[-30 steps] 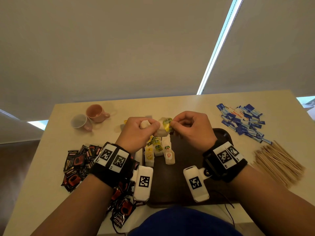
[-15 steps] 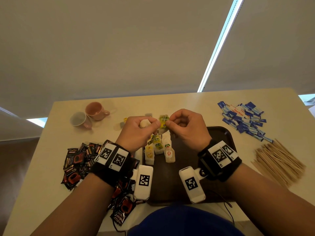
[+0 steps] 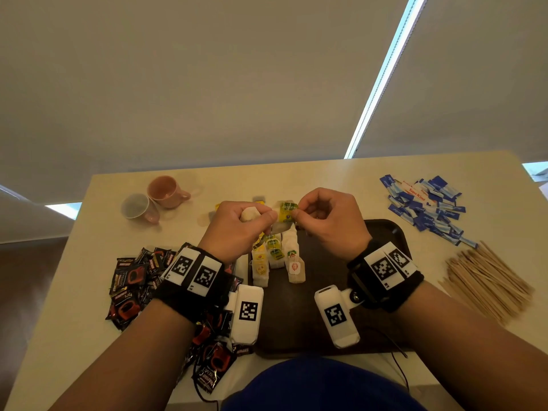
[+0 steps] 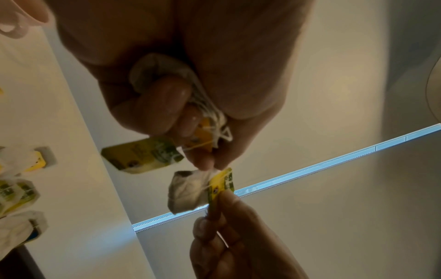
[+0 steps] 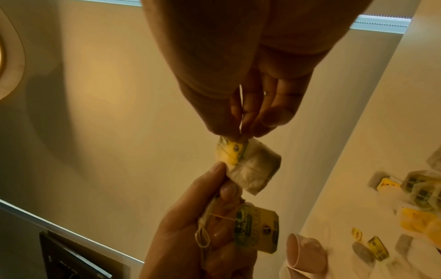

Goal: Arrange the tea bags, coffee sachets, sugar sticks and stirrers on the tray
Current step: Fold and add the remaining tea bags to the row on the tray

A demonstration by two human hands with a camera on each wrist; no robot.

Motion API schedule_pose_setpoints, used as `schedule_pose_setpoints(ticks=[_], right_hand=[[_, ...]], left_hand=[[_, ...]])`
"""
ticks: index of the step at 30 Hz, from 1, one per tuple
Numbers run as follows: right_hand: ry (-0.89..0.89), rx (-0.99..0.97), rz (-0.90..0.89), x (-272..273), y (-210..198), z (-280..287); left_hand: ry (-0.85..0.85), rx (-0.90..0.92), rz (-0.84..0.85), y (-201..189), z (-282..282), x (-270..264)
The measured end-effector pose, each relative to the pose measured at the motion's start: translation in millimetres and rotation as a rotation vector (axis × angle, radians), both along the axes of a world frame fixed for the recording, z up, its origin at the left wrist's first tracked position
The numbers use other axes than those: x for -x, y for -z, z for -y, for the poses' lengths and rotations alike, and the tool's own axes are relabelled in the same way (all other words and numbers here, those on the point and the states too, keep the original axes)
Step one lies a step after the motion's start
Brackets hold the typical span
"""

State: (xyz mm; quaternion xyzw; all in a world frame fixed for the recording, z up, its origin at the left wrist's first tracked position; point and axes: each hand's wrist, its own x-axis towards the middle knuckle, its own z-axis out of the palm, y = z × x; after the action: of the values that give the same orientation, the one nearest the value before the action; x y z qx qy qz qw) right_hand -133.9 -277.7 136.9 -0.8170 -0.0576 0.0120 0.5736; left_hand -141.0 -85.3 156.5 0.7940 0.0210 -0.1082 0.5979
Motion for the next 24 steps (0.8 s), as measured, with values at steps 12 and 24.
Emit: schedule_pose_setpoints(ticks=[12, 24], right_hand=[[-0.102, 0.093, -0.092, -7.8, 21.0, 2.3], [-0.191, 0.501, -0.539, 0.9, 154.7, -35.5]], left_hand=[[-0.043, -0.008, -0.047, 10.6, -7.9, 0.7], [-0.100, -0.050, -0.150, 32.7, -22.1, -3.7]])
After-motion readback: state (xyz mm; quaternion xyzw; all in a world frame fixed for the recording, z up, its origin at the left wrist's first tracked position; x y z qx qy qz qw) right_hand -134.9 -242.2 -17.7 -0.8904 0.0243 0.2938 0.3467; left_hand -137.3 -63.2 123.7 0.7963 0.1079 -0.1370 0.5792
